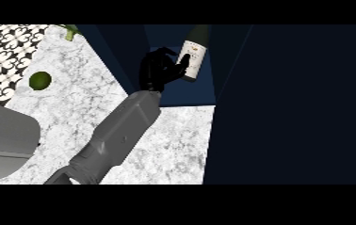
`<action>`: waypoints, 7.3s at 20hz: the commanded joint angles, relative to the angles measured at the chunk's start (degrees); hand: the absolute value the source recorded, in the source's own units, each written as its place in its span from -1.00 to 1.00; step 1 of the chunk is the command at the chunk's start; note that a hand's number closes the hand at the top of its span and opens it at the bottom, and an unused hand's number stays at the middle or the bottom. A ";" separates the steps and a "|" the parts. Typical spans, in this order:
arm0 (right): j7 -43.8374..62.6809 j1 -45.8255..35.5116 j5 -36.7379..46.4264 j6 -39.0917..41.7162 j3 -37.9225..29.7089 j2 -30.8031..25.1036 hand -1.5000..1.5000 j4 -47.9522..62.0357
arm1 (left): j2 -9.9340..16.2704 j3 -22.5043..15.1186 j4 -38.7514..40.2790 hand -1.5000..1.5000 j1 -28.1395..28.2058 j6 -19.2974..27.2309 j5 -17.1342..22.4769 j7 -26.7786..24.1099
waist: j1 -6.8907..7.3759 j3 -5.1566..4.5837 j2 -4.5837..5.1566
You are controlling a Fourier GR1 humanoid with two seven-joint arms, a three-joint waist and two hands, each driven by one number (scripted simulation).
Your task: Pick up the wine, place it into the cabinet and close the cabinet
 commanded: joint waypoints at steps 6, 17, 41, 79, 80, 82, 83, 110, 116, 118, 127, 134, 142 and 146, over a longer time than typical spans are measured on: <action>-1.70 3.42 0.61 1.22 2.10 0.53 -1.00 -1.28 | 0.00 2.98 10.76 1.00 -6.95 -3.37 1.14 2.19 | -1.96 0.00 0.65; -1.95 -0.78 -1.28 1.84 2.81 0.40 -1.00 1.20 | 0.00 -1.84 6.30 1.00 -4.33 -0.60 5.56 1.03 | -4.63 -0.03 1.26; -2.15 -0.97 -1.06 2.42 3.58 -0.08 -1.00 2.10 | 0.00 -10.24 0.35 -1.00 -0.69 4.89 19.77 -7.93 | -6.13 -0.05 1.45; 2.03 -1.21 2.86 -2.02 6.18 1.54 -1.00 -0.59 | 0.00 -26.81 -9.83 -1.00 -2.17 11.41 21.76 -13.93 | -0.63 0.00 -0.04; -2.18 -0.69 1.09 0.43 2.80 0.33 -1.00 3.54 | 0.00 -27.18 -10.13 -1.00 -0.47 10.34 21.33 -15.32 | -0.31 0.04 0.00; 0.23 -1.41 3.15 -1.61 5.99 1.78 -1.00 1.36 | 0.00 -28.98 -10.93 -1.00 1.78 10.69 20.94 -18.34 | -0.60 0.00 0.02; -1.42 0.85 2.21 -0.24 4.45 0.84 -1.00 1.01 | 0.00 -28.25 -11.71 -1.00 2.89 10.82 21.27 -18.47 | -0.26 0.03 -0.09; 4.46 -1.79 2.22 -2.94 1.14 -1.08 -1.00 -3.61 | 20.28 -27.78 -55.08 -1.00 27.16 12.63 -4.36 -7.23 | 2.51 0.05 -0.73; 1.71 2.80 -6.12 6.16 -0.73 -6.32 1.00 -3.67 | 25.65 -27.00 -64.48 -1.00 32.41 10.12 -7.49 -5.79 | 2.29 0.07 -0.67; 1.97 2.56 -3.46 6.69 1.74 -6.70 1.00 -6.23 | 30.51 -25.26 -69.96 -1.00 31.92 9.06 -6.55 -1.96 | 2.38 0.07 -0.76; 6.91 6.37 -11.36 10.02 9.17 -6.22 1.00 -8.76 | 42.87 -21.80 -84.42 1.00 46.79 5.29 -7.76 -5.12 | 2.82 0.06 -0.81; 12.26 5.86 -2.26 6.09 26.89 -0.83 1.00 -12.22 | 53.40 -14.06 -85.72 -1.00 56.72 -4.98 -4.11 -8.53 | 3.03 -0.05 -1.02; 18.29 -4.22 6.25 -4.87 45.50 2.03 1.00 -7.26 | 58.17 -6.16 -84.00 -1.00 67.15 -14.87 1.14 -13.52 | 3.68 -0.17 -1.28; 15.59 -9.13 10.53 -13.07 52.92 2.03 1.00 -0.60 | 62.91 -0.77 -83.62 -1.00 70.29 -17.52 4.89 -13.38 | 4.55 -0.18 -1.53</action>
